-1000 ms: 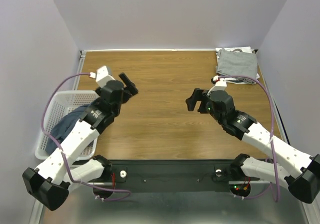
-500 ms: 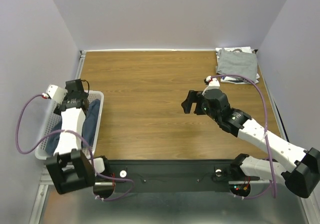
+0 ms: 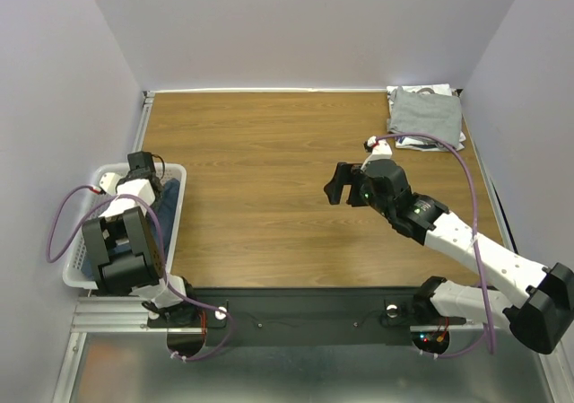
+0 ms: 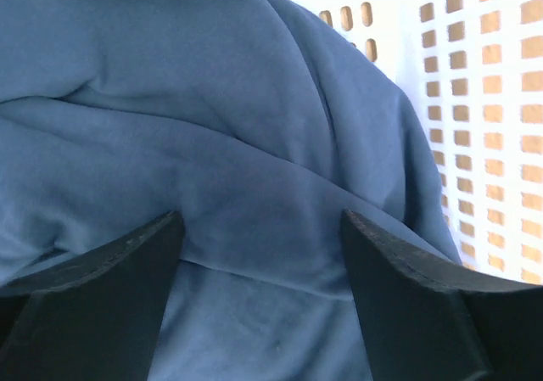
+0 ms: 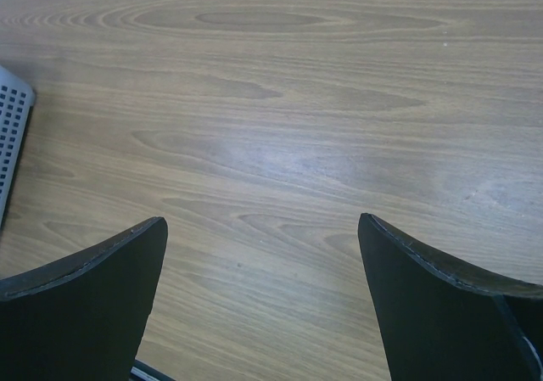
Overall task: Fold and stack the tank tops
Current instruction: Grab the tank top from the pile, then move the tank top to the center of the board
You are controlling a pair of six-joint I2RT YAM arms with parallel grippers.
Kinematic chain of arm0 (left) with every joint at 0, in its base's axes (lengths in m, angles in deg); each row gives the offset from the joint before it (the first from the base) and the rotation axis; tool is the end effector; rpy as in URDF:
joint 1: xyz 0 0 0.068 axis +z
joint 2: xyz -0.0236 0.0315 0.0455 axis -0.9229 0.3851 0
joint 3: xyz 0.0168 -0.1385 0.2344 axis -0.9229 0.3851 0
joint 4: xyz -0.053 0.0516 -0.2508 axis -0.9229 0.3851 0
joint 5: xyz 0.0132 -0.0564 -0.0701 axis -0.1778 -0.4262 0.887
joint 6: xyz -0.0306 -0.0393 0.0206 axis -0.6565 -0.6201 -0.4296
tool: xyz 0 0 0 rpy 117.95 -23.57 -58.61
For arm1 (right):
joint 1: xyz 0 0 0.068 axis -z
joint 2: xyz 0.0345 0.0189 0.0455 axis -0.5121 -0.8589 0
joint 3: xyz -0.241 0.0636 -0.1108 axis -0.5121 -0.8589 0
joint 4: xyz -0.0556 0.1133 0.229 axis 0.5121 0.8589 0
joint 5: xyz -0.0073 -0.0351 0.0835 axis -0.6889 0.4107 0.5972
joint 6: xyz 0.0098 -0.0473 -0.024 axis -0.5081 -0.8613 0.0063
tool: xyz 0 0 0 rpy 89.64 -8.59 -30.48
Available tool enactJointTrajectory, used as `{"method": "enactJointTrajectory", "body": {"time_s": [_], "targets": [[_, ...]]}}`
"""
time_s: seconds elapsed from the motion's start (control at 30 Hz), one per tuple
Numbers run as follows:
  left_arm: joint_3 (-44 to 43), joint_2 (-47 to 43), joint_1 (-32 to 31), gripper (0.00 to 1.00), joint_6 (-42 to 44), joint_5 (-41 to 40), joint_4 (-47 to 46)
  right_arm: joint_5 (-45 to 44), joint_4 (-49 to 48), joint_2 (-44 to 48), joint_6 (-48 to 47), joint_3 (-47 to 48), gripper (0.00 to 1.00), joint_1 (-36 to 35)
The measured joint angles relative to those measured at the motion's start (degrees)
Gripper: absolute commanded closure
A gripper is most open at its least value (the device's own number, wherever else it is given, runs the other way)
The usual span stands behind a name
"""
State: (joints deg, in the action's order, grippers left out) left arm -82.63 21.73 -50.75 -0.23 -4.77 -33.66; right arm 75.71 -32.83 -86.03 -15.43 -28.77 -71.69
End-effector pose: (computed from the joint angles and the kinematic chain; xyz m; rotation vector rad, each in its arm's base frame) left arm 0.2664 0.0959 0.1882 -1.5387 1.9202 0.3237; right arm 0.1872 0.1509 0.2927 -0.0514 2.0942 0.5105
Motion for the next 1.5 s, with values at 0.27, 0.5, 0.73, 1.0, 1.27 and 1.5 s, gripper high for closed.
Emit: {"method": "enactJointTrajectory", "body": {"time_s": [0.27,0.5,0.73,1.0,1.27,1.5], "targets": [[0.1,2.2,1.1,1.0,0.7,0.6,-2.2,0.2,0.1,-0.7,0.0,0.0,0.0,0.0],[-1.4,-0.2,1.1,1.0,3.7,1.2,-0.6,0.5,0.1,-1.2,0.0,0.1,0.0,0.0],[-10.2,-15.3,1.1,1.0,8.3,3.6,0.6,1.3,0.2,-3.1,-0.3,4.1,0.0,0.0],[-30.9,-21.9,-7.6,1.0,13.9,9.4,-0.7,1.7,0.2,-3.8,-0.7,8.3,0.0,0.0],[-62.9,-13.5,-37.9,1.0,22.7,8.2,-2.7,-3.2,0.9,-3.8,-1.8,14.7,0.0,0.0],[-68.7,-8.0,-51.2,1.0,28.3,4.9,-3.5,-9.5,0.7,-1.4,-2.3,18.8,0.0,0.0]]}}
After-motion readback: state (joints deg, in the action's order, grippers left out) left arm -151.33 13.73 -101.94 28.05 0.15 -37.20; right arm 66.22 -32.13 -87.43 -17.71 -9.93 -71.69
